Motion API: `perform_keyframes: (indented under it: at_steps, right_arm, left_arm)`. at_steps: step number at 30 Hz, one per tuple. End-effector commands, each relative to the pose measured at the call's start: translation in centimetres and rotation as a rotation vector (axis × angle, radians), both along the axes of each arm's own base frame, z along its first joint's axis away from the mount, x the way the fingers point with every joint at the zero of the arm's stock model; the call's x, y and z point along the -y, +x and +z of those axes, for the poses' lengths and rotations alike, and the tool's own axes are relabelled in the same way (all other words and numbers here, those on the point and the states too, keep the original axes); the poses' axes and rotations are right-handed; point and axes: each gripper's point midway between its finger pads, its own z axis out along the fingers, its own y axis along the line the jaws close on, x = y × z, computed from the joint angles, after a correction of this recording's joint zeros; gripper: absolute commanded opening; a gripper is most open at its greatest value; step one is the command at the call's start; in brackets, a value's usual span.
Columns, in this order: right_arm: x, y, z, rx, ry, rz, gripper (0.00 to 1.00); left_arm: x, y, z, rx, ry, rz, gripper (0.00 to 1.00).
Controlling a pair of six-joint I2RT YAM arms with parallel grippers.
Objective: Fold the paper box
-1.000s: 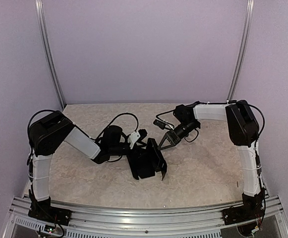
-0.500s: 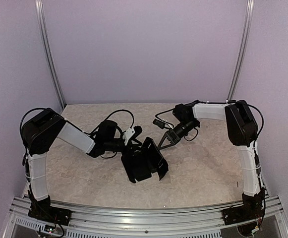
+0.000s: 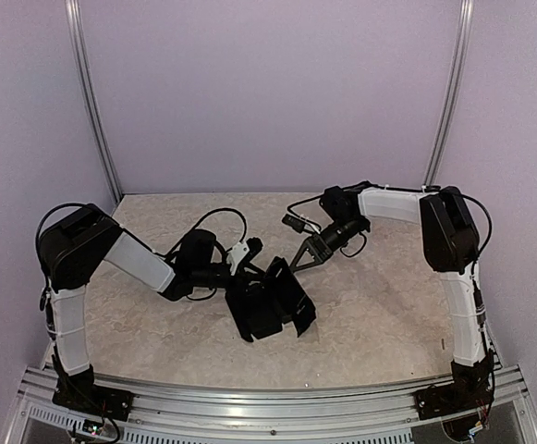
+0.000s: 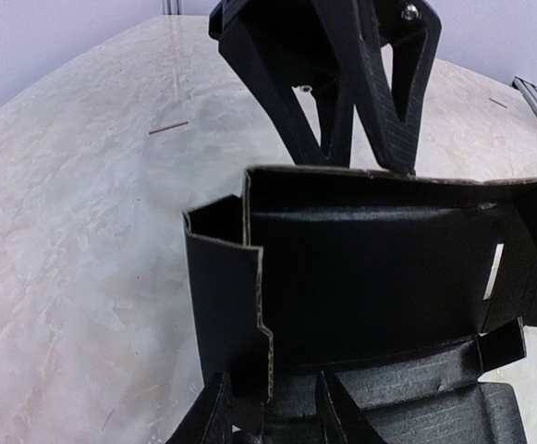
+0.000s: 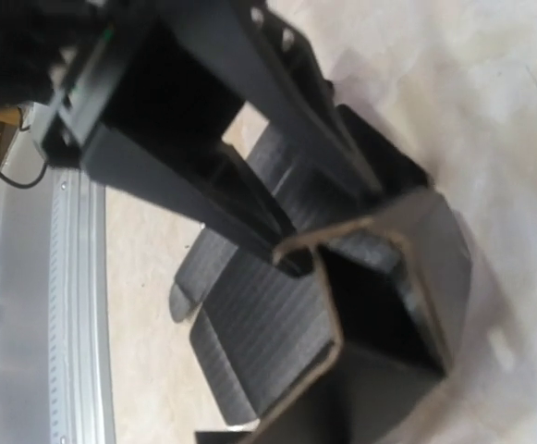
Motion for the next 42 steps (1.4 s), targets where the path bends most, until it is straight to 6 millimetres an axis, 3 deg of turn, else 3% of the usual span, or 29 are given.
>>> perform_keyframes:
  at_steps: [1, 10, 17, 23, 30, 35, 39, 42]
  right_arm:
    - [-1.6, -1.1, -0.9, -0.035, -0.004, 0.03, 0.28]
    - [-3.4, -2.3, -1.3, -0.002, -0.056, 0.049, 0.24]
    - [-4.3, -2.0, -0.6, 0.017, -0.085, 0.007, 0.3]
    - [-4.2, -1.0, -1.7, 0.048, -0.15, -0.036, 0.3]
    - [-4.8, -0.2, -2.3, 0.026, -0.141, -0.029, 0.29]
    - [-3.1, 1.3, -0.9, 0.079, -0.15, -0.061, 0.3]
    - [0.1, 2.9, -0.4, 0.183, -0.245, -0.142, 0.33]
    - [1.8, 2.4, 1.1, 0.243, -0.271, -0.177, 0.36]
  left_arm:
    - [0.3, -0.5, 0.6, 0.032, -0.014, 0.043, 0.29]
    - [-0.9, -1.4, 0.3, 0.067, -0.019, 0.146, 0.21]
    - [-0.7, -2.1, 1.0, 0.086, -0.035, 0.204, 0.2]
    - [0.0, -2.0, 0.8, 0.084, 0.009, 0.33, 0.18]
    - [-2.6, -1.3, 0.8, 0.014, 0.057, 0.592, 0.2]
    - [-4.9, -1.9, 2.4, -0.013, 0.113, 0.665, 0.36]
    - [-6.2, -3.1, 5.1, -0.045, 0.123, 0.687, 0.48]
    - [-7.3, -4.3, 5.5, -0.097, 0.142, 0.707, 0.52]
